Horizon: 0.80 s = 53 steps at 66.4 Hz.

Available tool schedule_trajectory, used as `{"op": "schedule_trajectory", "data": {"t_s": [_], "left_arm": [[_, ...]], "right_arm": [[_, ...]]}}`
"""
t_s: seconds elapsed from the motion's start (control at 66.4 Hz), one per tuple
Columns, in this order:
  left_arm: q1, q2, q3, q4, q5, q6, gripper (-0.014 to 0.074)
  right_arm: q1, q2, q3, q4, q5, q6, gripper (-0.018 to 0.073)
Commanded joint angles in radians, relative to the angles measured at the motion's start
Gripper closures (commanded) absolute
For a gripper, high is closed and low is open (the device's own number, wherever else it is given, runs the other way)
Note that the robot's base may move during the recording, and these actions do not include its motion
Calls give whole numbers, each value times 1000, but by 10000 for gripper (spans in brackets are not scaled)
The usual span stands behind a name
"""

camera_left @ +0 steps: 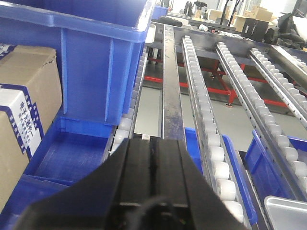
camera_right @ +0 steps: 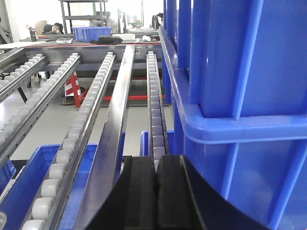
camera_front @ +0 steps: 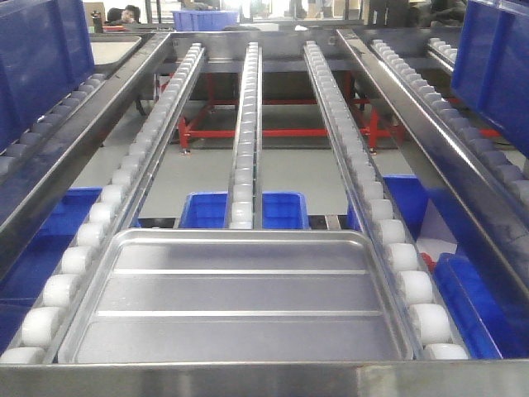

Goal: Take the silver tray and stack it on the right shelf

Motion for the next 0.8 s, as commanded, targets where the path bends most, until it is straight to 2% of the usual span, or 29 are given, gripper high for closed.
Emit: {"op": "schedule_trajectory", "data": {"t_s": [0.0, 0.784], "left_arm": [[-4, -11, 27, -6, -85, 1, 687], [-4, -11, 27, -6, -85, 1, 687]], "right_arm": [[-8, -17, -1, -11, -81, -9, 503], [-8, -17, -1, -11, -82, -9, 503]]}}
